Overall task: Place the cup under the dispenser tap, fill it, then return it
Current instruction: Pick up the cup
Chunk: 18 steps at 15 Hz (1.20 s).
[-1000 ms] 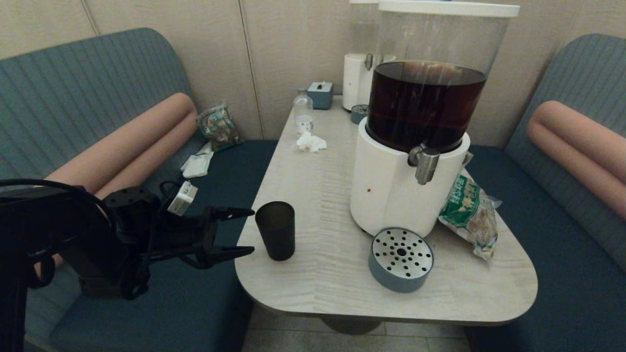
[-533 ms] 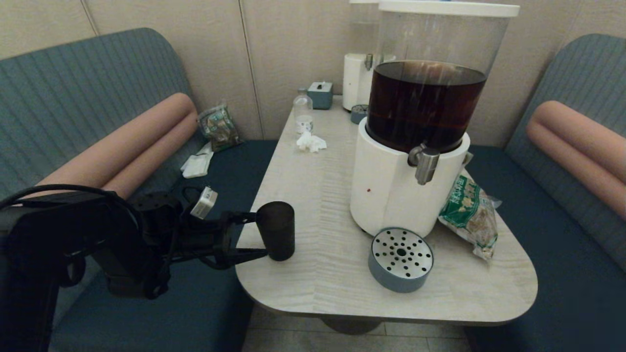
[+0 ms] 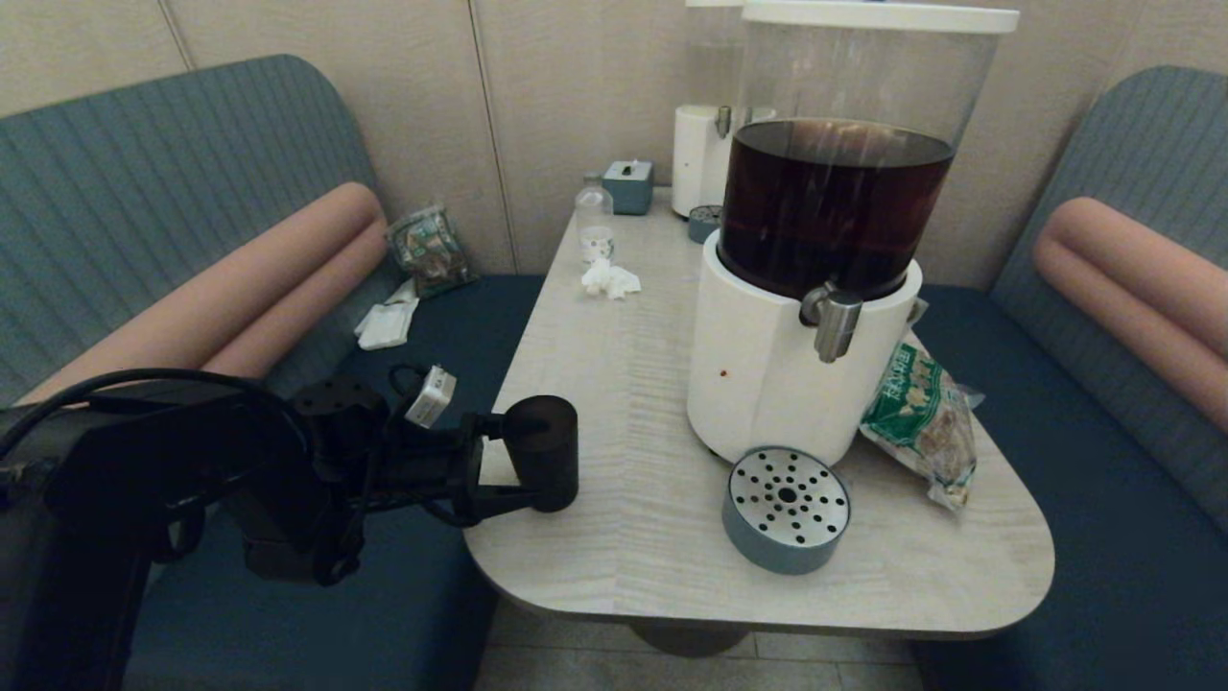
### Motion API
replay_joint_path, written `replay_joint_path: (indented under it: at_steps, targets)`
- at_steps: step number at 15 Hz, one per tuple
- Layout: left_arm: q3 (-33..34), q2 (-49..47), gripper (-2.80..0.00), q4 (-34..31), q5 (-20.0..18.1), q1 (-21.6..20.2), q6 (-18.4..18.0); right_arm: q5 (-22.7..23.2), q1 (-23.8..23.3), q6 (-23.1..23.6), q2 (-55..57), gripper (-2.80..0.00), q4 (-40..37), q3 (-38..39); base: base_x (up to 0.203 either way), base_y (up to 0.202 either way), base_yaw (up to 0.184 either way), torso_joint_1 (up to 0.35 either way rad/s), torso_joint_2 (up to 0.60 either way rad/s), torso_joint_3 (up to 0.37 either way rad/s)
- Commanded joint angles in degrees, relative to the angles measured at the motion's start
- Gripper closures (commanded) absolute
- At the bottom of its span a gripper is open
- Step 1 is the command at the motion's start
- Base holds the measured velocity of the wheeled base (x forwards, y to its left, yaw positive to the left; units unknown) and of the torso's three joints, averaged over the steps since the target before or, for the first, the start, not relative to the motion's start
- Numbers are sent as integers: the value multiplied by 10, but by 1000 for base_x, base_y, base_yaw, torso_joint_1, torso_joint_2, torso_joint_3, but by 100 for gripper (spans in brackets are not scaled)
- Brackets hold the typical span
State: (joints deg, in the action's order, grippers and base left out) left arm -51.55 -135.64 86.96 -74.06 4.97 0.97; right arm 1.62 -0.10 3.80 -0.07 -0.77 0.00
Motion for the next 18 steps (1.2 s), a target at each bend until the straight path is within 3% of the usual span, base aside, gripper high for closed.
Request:
replay_joint_path:
  at_steps: [1,10,11,18]
  targets:
    - [-17,-12,-280,5,1,11,1,0,0,1,1,0,0,0,0,0,0,0,0,0]
    - [-55,-38,-280,7,46,38,34,0,0,1,1,0,0,0,0,0,0,0,0,0]
    - [-57,-37,0,7,59,40,34,0,0,1,1,0,0,0,0,0,0,0,0,0]
    - [-13,-2,0,7,64,41,36,0,0,1,1,0,0,0,0,0,0,0,0,0]
